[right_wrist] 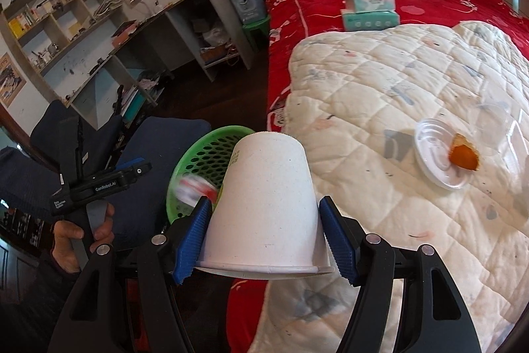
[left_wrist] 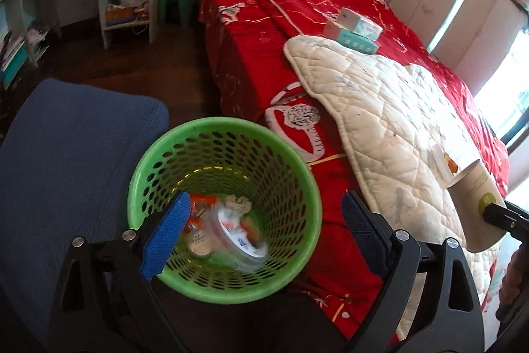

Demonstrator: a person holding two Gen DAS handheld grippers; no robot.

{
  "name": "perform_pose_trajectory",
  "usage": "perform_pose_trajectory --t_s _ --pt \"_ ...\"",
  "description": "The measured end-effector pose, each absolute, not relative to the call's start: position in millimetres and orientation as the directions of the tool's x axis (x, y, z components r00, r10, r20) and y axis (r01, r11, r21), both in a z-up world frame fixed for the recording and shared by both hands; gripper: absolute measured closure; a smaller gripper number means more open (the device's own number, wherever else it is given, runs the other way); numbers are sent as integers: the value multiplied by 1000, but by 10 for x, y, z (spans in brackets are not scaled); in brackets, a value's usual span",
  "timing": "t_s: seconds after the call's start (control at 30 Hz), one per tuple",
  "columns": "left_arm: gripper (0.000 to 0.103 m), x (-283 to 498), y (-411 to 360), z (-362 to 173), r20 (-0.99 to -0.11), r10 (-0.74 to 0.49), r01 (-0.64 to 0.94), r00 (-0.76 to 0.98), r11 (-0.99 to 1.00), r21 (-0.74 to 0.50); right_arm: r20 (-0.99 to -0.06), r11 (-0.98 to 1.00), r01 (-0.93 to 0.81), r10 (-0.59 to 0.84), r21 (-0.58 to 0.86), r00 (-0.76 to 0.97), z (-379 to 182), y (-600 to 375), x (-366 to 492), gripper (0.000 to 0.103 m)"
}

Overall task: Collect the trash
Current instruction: 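Carry the yogurt tub and paper cup to the green wastebasket and open both tools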

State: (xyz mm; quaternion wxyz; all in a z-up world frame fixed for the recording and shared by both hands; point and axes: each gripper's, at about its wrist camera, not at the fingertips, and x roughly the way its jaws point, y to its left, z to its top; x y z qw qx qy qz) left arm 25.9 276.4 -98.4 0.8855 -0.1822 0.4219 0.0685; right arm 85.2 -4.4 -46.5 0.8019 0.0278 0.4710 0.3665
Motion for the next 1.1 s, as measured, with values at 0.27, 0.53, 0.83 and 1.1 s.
perform_pose_trajectory --t_s 0.27,0.53,0.83,1.1 --pt "12 -18 2901 -927 -756 25 -318 654 916 -245 -735 692 -601 634 399 242 -503 326 854 38" --pt "12 -316 3044 -829 -734 83 -360 674 904 -229 -742 661 -633 640 402 197 -589 844 889 38" --pt "12 -513 3196 -817 -716 100 -399 691 879 -263 -757 653 -635 634 412 160 -773 1357 925 38" --pt "12 -509 3231 -884 -721 92 -410 687 868 -279 -729 641 -611 669 464 148 -915 1614 934 28"
